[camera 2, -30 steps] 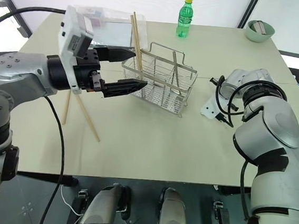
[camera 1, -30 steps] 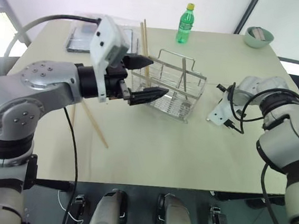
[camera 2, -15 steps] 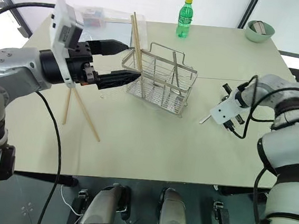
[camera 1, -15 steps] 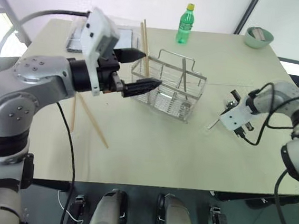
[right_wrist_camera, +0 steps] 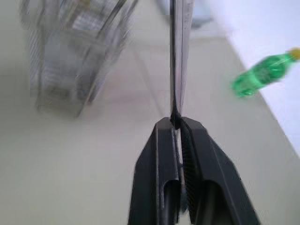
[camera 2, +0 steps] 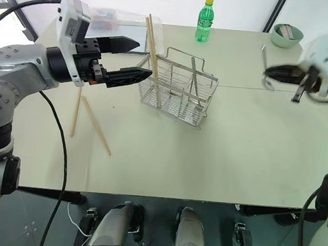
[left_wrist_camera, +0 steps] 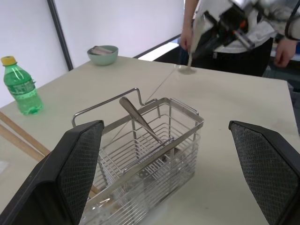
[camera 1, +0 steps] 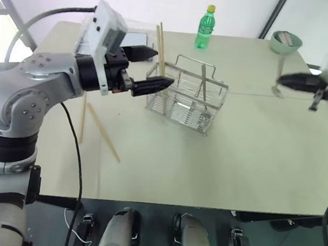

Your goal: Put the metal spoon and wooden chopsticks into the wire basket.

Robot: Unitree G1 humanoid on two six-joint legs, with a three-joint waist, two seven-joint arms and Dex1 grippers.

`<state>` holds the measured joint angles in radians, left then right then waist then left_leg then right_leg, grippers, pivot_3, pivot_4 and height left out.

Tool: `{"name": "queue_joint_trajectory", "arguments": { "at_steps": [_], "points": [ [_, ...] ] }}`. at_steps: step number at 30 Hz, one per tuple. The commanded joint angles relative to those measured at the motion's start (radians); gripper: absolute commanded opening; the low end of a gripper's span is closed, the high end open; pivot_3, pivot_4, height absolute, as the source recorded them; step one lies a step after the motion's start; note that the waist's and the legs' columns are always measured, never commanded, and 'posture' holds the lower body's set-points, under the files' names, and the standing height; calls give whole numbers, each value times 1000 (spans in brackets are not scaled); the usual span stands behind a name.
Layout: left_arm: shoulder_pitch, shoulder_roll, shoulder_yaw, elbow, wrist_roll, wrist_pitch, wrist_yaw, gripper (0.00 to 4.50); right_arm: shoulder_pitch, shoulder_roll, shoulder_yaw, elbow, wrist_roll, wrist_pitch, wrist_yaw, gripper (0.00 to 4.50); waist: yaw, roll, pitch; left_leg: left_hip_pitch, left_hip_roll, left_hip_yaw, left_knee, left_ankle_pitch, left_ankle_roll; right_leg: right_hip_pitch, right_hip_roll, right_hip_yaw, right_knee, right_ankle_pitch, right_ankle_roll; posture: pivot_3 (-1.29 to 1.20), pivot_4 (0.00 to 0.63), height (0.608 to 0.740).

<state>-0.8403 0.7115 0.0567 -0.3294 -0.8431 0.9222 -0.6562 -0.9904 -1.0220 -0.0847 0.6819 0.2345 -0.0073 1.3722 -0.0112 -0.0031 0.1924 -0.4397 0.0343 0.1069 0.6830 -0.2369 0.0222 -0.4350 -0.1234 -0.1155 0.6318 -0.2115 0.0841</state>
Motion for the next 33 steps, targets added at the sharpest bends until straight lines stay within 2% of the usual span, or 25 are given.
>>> {"name": "queue_joint_trajectory", "arguments": {
  "at_steps": [1,5,9,16,25,28,33],
  "points": [
    [-42,-10,3,10,25,-36,-26,4500,-38,19,-128,-202,190,355,-118,104,-2,0,0,0,0,0,0,0,0,-1,0,0,0,0,0,0,150,707],
    [-54,-31,-9,24,48,-46,-41,4500,-27,91,-187,-406,330,600,-240,104,0,0,0,-2,0,0,0,0,0,-3,0,0,1,0,0,0,150,707],
    [-54,-45,-15,20,58,-43,-51,4500,16,193,-201,-582,430,736,-351,104,4,0,0,-3,0,1,0,0,0,-3,0,0,2,0,0,0,150,707],
    [-41,-31,-10,-10,53,-27,-54,4500,173,290,-144,-729,451,766,-402,104,25,0,0,-4,-1,1,1,-1,2,-4,0,0,1,0,0,0,150,707],
    [-42,-24,13,-43,34,11,-27,4500,259,365,-60,-698,368,687,-460,104,22,0,0,-4,-1,1,1,-1,2,-4,1,0,1,0,0,0,150,707],
    [-42,-19,21,-48,31,21,-17,4500,250,383,-44,-662,329,678,-505,954,23,0,0,-4,-1,1,1,-1,2,-4,1,0,1,0,0,0,150,707],
    [-33,-6,54,-56,25,49,12,4500,218,365,-54,-618,292,656,-532,3448,22,0,0,-4,-1,1,1,-1,2,-4,1,0,1,0,0,0,150,707]
  ]
}}
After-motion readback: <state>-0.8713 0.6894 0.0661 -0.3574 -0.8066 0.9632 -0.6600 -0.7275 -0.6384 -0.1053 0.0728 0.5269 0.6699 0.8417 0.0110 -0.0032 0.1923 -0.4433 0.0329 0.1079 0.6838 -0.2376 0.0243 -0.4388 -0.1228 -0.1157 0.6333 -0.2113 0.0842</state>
